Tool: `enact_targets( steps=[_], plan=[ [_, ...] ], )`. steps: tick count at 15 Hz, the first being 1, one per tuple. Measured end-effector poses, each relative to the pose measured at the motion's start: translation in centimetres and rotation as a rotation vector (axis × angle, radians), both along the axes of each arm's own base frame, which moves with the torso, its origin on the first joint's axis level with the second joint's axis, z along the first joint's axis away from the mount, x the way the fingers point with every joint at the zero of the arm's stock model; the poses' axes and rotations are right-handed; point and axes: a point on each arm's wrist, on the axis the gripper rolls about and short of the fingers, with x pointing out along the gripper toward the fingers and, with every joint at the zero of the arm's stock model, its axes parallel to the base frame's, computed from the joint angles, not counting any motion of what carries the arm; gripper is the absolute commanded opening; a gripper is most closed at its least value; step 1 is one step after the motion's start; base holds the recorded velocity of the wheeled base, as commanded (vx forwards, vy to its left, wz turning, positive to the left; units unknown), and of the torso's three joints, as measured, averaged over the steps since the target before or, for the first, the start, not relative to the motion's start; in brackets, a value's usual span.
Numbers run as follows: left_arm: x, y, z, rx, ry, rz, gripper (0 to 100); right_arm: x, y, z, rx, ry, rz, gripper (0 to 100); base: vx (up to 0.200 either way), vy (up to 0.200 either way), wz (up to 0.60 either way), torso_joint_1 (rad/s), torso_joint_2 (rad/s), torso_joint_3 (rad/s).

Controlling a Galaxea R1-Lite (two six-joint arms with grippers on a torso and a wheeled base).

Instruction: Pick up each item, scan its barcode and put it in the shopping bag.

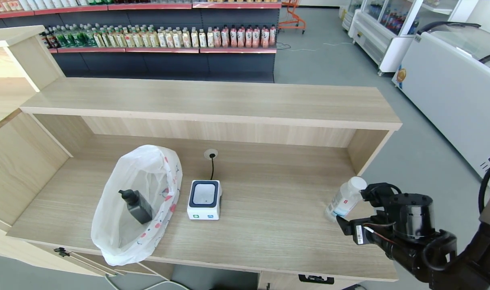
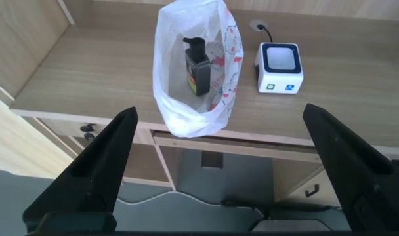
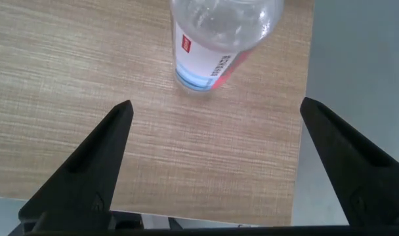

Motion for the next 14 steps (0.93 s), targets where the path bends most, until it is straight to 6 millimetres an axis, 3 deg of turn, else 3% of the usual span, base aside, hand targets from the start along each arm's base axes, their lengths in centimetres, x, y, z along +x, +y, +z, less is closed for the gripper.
enact_targets(
  steps=[5, 14],
  plan=[
    [0.0, 0.0, 0.0, 0.0, 0.0, 0.0, 100, 2.5, 0.9, -1.2, -0.005, -0.015, 0.031, 100, 0.0, 0.0, 0.0, 0.0, 0.0, 0.0],
    [0.0, 0.0, 0.0, 0.0, 0.0, 0.0, 100, 4.9, 1.6, -2.1, -0.068, -0.083, 0.074, 100, 0.0, 0.0, 0.0, 0.0, 0.0, 0.0]
  ],
)
